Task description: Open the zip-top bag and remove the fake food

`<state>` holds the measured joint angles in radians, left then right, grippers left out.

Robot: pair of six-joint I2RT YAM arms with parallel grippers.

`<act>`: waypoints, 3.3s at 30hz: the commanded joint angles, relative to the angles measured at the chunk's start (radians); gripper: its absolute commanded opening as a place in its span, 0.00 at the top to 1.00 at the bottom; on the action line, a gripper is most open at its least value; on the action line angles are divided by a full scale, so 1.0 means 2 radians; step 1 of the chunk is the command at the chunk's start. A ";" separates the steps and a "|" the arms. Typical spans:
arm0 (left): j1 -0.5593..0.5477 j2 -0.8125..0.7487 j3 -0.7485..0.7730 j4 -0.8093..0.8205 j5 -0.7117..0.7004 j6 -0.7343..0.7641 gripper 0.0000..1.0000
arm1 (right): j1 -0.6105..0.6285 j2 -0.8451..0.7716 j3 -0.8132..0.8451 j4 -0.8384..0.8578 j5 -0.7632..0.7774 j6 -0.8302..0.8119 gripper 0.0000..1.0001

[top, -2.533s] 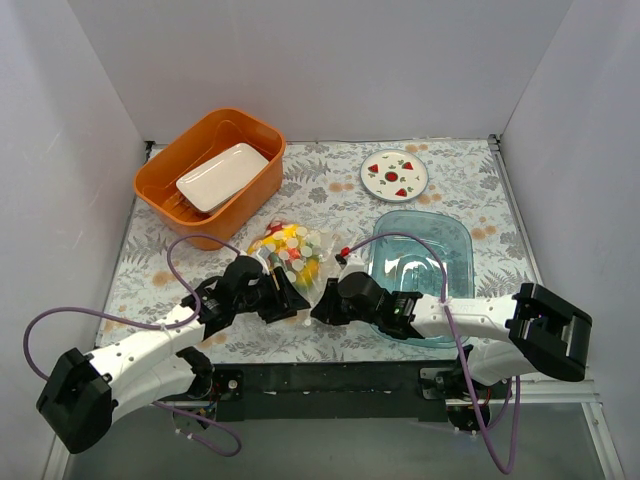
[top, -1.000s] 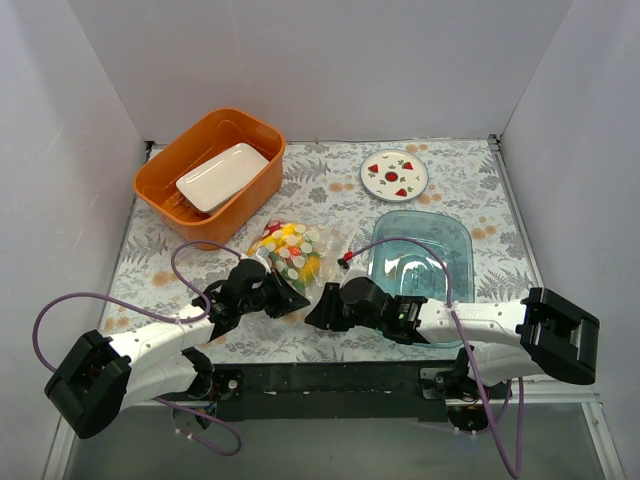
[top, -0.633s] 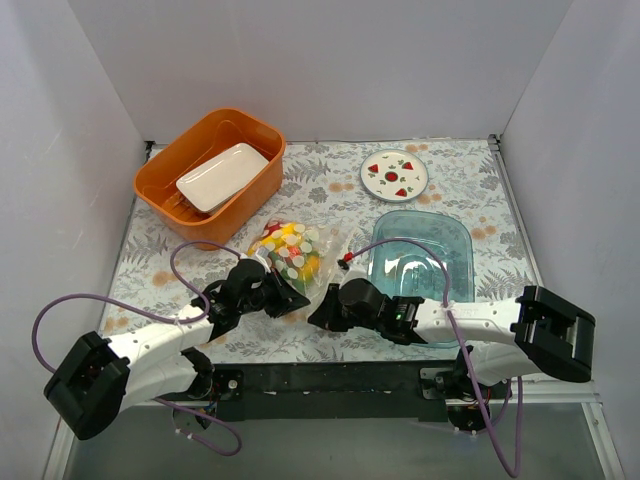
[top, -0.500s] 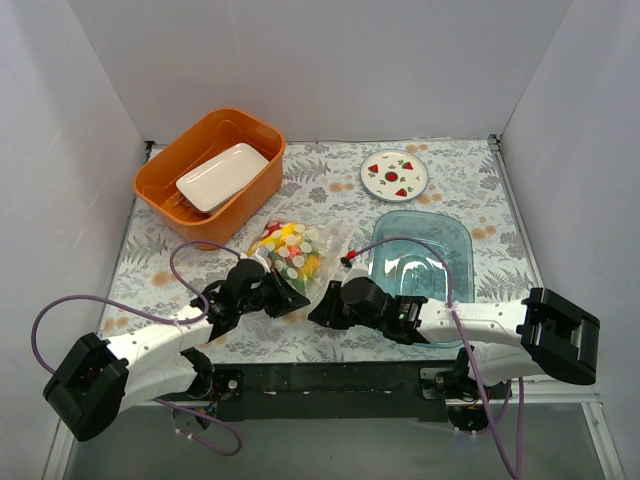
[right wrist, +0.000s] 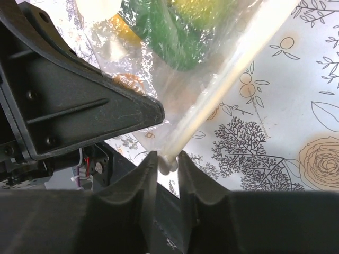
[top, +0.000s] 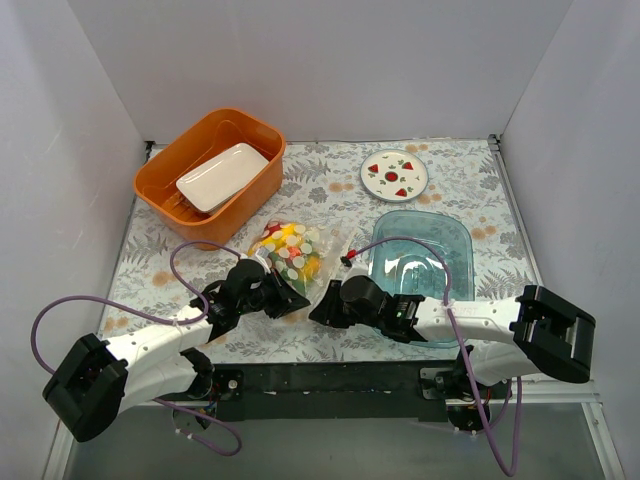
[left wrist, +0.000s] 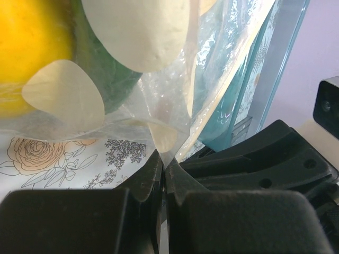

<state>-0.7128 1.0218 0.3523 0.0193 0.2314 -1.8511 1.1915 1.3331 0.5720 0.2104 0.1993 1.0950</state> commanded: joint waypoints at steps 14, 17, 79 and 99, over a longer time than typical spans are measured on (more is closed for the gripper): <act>0.001 -0.037 -0.025 -0.027 0.031 0.020 1.00 | -0.061 -0.063 -0.031 -0.003 0.017 -0.004 0.94; 0.001 -0.039 -0.029 -0.030 0.034 0.021 1.00 | -0.072 -0.075 -0.036 -0.009 0.020 -0.010 0.94; 0.001 -0.025 0.008 -0.049 0.074 0.043 1.00 | -0.076 -0.078 -0.045 0.030 -0.016 -0.014 0.91; 0.002 -0.045 -0.009 -0.047 0.081 0.032 0.51 | -0.073 -0.060 -0.030 0.053 -0.038 -0.011 0.94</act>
<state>-0.7094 0.9596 0.3614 -0.1097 0.3824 -1.7561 1.0531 1.2312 0.4656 0.2867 0.1127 1.0771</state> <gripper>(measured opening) 0.497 0.142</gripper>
